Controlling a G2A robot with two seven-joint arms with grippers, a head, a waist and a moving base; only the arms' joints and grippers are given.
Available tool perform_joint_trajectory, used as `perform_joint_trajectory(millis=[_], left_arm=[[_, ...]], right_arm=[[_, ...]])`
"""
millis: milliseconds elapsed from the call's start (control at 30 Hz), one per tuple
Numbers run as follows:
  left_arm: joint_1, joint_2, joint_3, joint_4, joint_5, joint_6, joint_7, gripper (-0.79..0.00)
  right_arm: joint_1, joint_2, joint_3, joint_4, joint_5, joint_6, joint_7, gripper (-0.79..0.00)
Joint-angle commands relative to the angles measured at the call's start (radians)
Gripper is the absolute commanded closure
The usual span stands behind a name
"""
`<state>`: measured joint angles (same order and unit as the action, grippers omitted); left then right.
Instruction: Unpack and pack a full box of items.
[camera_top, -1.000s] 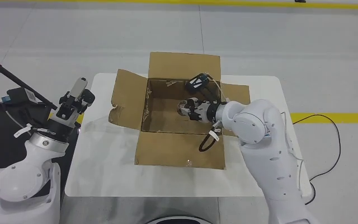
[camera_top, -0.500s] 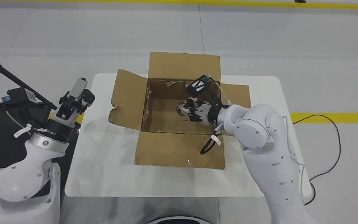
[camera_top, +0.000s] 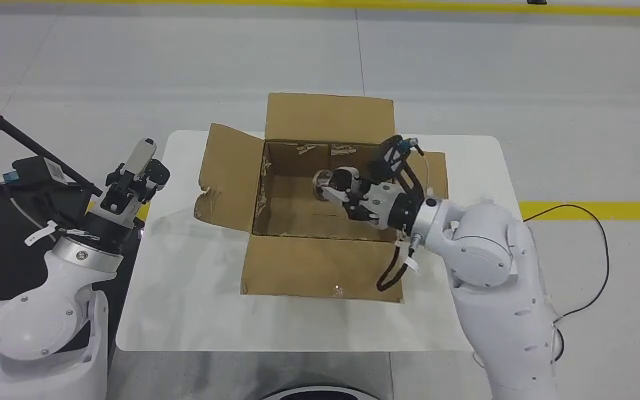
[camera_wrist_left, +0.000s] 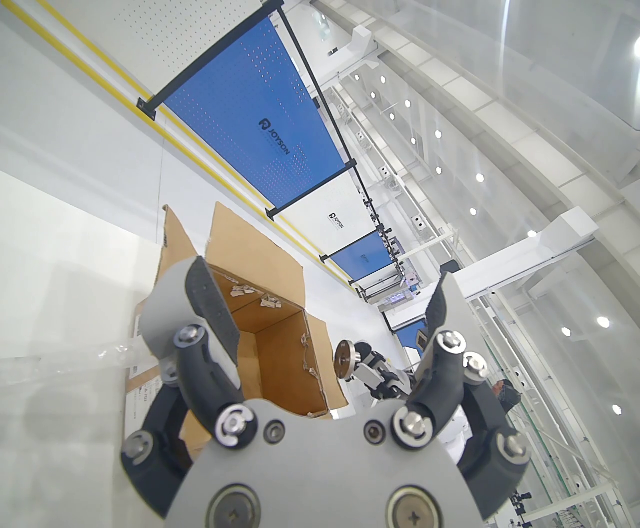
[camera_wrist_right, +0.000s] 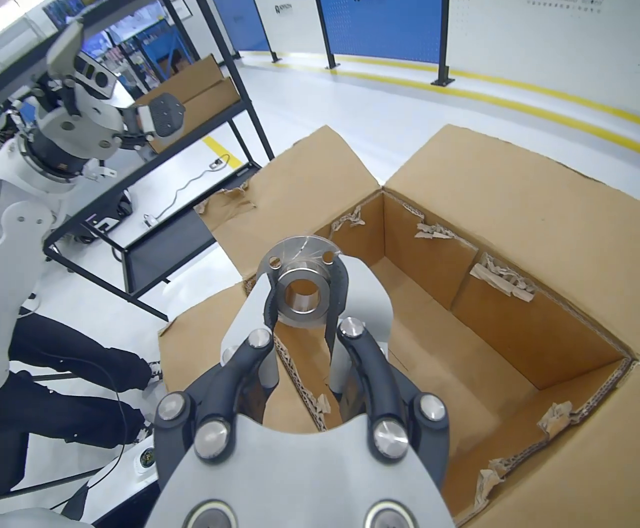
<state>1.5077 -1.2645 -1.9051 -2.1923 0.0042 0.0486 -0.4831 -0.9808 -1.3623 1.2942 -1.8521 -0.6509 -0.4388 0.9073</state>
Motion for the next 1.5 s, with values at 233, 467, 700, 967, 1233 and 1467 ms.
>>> perform_joint_trajectory(millis=[233, 467, 700, 967, 1233, 1467], left_arm=[[0.000, 0.000, 0.000, 0.000, 0.000, 0.000, 0.000, -0.785], [0.000, 0.000, 0.000, 0.000, 0.000, 0.000, 0.000, -0.785], [0.000, 0.000, 0.000, 0.000, 0.000, 0.000, 0.000, -0.785], [0.000, 0.000, 0.000, 0.000, 0.000, 0.000, 0.000, -0.785], [0.000, 0.000, 0.000, 0.000, 0.000, 0.000, 0.000, -0.785], [0.000, 0.000, 0.000, 0.000, 0.000, 0.000, 0.000, -0.785]], right_arm=[[-0.043, 0.023, 0.057, -0.029, 0.084, -0.063, 0.002, 0.000], [-0.054, 0.037, 0.069, -0.040, 0.095, -0.062, 0.001, 0.000], [-0.044, 0.052, 0.065, -0.069, -0.068, 0.023, 0.048, 0.000], [-0.083, 0.066, 0.055, -0.167, -0.265, 0.147, 0.085, 0.000], [-0.166, 0.083, 0.122, -0.248, -0.294, 0.171, 0.086, 0.000], [-0.285, 0.099, 0.223, -0.338, -0.312, 0.207, 0.091, 0.000]])
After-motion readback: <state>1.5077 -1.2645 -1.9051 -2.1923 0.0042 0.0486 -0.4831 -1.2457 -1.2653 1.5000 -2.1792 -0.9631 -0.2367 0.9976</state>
